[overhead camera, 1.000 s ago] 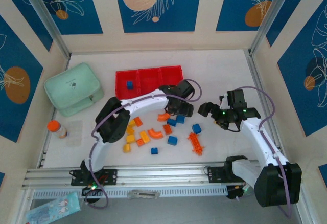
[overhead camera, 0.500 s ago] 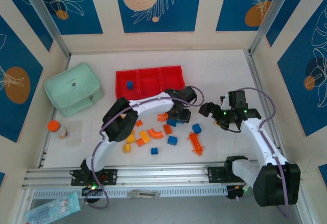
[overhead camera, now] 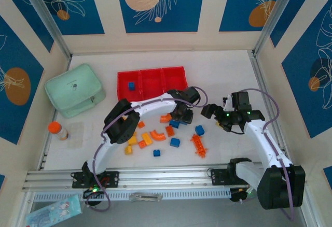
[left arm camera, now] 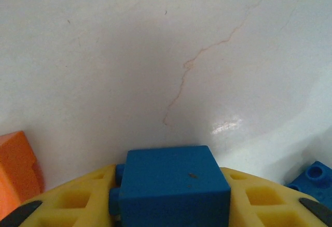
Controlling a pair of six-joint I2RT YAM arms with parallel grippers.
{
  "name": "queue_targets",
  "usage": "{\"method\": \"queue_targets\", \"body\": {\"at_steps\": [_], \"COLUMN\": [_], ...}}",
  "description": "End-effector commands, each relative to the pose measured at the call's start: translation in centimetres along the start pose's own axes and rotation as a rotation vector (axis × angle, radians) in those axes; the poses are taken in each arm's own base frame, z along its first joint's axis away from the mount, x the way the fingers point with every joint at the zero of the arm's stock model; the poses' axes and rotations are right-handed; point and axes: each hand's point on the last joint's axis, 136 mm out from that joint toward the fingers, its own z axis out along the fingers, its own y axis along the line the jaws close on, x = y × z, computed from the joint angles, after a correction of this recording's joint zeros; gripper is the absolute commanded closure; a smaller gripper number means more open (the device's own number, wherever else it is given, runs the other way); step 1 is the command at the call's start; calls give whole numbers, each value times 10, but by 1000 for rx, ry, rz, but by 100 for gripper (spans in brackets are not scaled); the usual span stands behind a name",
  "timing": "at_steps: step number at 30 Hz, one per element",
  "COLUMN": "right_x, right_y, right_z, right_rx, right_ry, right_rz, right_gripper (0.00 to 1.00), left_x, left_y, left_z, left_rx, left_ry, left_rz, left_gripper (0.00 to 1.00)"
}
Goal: Sort the legos into containers by color
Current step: Pick up the lego from the center of the table, then place the lego in the container.
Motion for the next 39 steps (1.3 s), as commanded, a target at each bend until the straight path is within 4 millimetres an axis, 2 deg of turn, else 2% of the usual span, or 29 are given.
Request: {"method": "queue_targets", "body": {"at_steps": [1,7,11,15,22,28,34,39], "right_x": [0,-2,1,6,18,25,19,15], "right_y": [16,34,52,71,109,137,154,157], "right_z": [-7,-8,-6,1,27,51,60,64], "right_rx": [-41,-58,-71,-70,-89,-106,-109,-104], "right_ry": [5,12,33,57,109,124,109,111], "right_rz": [-43,-89,-137,-196,-287,-342,-366,-374], "right_gripper": [1,1,1,1,1,1,1,1], "left_x": [-18,-28,-35,-39,-37,-48,-63,-74], "left_y": [-10,-1,17,52,141,195,255,296], "left_z": [-43,-84,-113,-139,-166,-172,-161,-144], "left_rx": [52,77,79,40,-56,-81,-183,-239], "left_ry": [-91,-174,-227,-285,-340,-364,-342,-333], "left_rz": [7,-20,-46,-84,-215,-280,-360,-418], "left_gripper": [69,72,72,72,73,72,73,73]}}
